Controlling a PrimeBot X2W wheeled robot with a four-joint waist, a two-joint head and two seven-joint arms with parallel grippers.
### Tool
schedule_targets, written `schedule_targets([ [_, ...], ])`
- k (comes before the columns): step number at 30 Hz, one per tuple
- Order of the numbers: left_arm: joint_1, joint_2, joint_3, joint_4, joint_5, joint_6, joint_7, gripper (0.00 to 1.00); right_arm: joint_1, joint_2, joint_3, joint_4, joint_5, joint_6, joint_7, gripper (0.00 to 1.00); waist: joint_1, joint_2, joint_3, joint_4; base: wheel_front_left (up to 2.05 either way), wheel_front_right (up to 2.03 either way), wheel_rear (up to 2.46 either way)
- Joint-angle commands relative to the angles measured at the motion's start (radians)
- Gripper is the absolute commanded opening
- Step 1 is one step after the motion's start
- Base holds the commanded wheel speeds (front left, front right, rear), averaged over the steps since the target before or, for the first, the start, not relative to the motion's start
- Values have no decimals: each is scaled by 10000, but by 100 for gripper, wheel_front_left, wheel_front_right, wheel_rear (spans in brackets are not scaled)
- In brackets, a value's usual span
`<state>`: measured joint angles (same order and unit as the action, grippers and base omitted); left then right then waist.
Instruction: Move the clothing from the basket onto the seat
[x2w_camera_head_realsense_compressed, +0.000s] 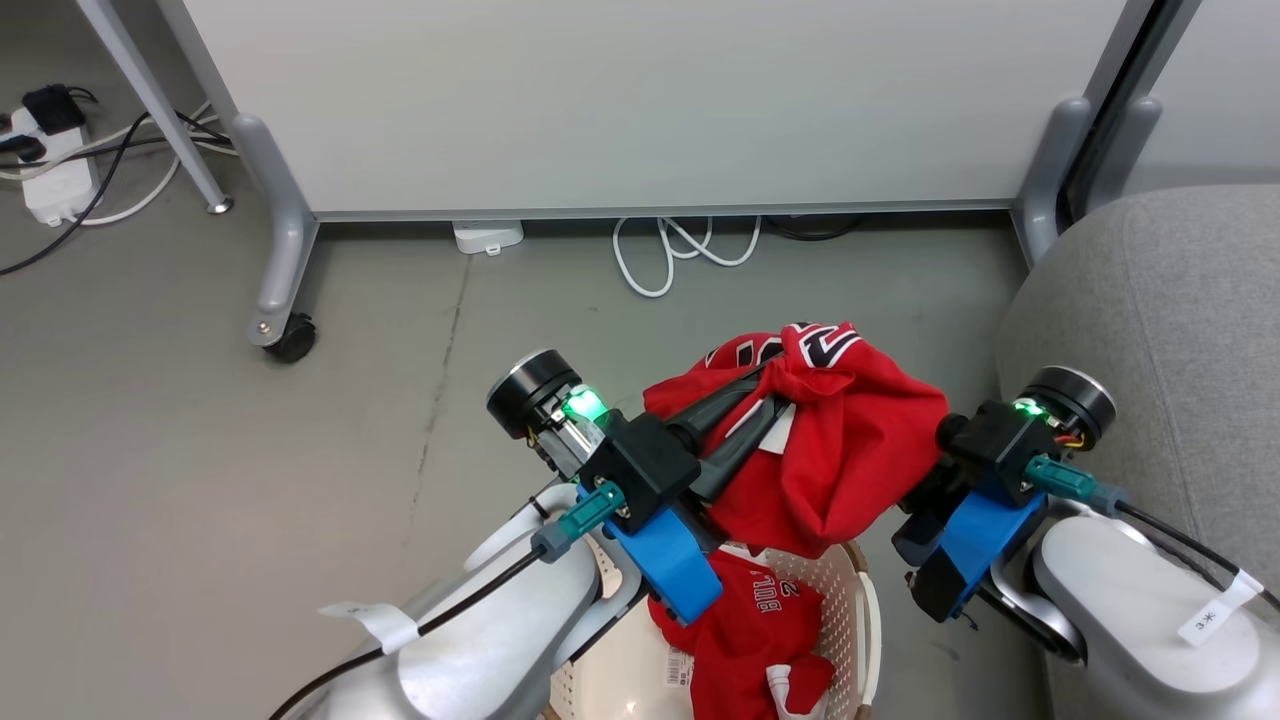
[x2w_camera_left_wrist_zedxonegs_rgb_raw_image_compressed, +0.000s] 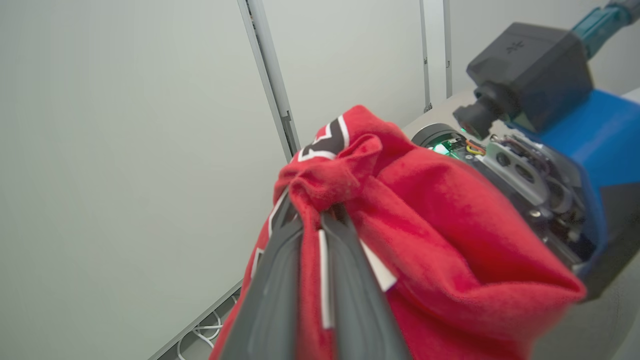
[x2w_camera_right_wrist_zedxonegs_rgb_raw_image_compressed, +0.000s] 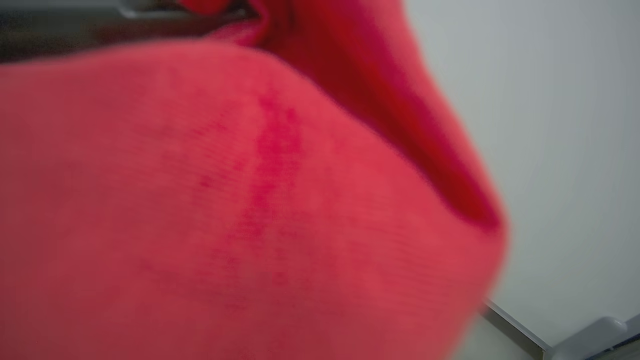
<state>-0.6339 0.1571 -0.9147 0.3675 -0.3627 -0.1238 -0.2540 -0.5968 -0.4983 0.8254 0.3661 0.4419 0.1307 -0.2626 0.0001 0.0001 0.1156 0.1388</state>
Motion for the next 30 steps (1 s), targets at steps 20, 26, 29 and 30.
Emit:
schedule_targets([
  [20,-277,24,19,86,-95,218,-81,100,252,202,-366,-60,-26,3,-34,0,-1,-1,100,-8,0,0,0],
  [26,-215,103,43,8,-59,319,-100,100,380,308,-1058,133,-48,3,-34,0,-1,-1,239,-73,0,0,0],
  [29,-88,165,63,-55,-27,382,-110,100,516,409,-1641,160,-104,1,-34,0,-1,-1,336,-218,0,0,0],
  [30,-30,198,75,-85,-22,397,-105,100,577,437,-1837,161,-146,3,-34,0,-1,-1,362,-280,0,0,0],
])
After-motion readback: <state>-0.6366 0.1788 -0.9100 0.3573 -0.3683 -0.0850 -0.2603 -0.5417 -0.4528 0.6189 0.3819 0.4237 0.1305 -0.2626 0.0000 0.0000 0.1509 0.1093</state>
